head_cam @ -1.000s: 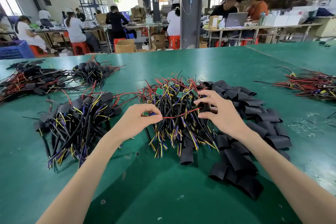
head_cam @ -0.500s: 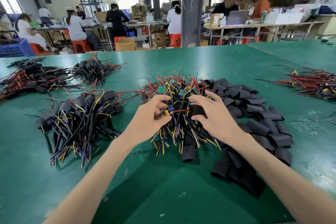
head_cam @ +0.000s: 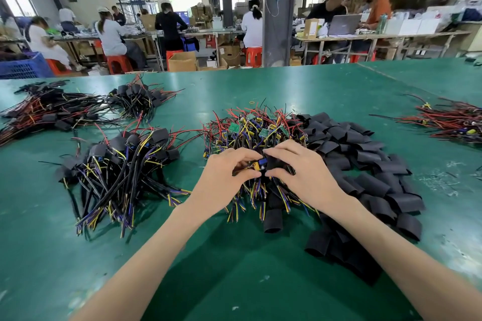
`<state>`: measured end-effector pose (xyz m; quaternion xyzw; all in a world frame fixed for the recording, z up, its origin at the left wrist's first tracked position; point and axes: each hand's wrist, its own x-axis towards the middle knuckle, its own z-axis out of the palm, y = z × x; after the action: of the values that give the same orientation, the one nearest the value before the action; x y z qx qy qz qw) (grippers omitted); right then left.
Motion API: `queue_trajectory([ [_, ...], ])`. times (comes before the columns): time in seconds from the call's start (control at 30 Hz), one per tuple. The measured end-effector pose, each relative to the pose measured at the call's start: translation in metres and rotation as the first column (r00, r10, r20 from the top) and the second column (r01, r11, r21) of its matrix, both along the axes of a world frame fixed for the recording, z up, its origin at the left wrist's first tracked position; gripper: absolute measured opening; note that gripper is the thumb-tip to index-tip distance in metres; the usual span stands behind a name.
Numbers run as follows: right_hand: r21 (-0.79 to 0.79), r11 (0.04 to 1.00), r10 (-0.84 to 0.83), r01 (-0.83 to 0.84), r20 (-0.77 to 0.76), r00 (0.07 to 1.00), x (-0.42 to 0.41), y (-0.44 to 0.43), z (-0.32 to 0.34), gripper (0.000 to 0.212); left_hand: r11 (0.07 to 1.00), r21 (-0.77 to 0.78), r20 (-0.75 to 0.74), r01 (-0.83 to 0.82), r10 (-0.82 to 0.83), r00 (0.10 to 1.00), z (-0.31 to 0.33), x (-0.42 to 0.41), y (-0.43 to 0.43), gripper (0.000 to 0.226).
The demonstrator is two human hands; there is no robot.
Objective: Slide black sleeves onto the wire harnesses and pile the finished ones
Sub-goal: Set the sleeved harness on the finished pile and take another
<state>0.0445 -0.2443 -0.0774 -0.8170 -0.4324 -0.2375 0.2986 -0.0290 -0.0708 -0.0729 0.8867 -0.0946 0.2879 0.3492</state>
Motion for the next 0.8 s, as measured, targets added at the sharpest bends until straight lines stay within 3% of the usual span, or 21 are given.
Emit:
queue_trajectory([
  [0.13, -0.015, 0.998, 0.061, -0.062, -0.03, 0.998, -0.0006, 0.0, -0.0013, 0.04, 0.998, 0.023, 0.061, 0.056, -0.057, 0.996, 0.0013, 0.0001, -0.0001, 0.028],
  [0.53, -0.017, 0.988, 0.151, -0.153, -0.106, 0.983, 0.0003, -0.0021, 0.0028, 0.036, 0.989, 0.142, 0.049, 0.041, -0.049, 0.998, 0.0051, -0.0007, -0.0001, 0.027],
  [0.8, -0.062, 0.989, 0.133, -0.135, -0.035, 0.99, -0.0019, -0.0003, 0.0007, 0.041, 0.999, 0.026, -0.012, 0.032, -0.032, 0.999, 0.0018, 0.0001, -0.0014, 0.043],
])
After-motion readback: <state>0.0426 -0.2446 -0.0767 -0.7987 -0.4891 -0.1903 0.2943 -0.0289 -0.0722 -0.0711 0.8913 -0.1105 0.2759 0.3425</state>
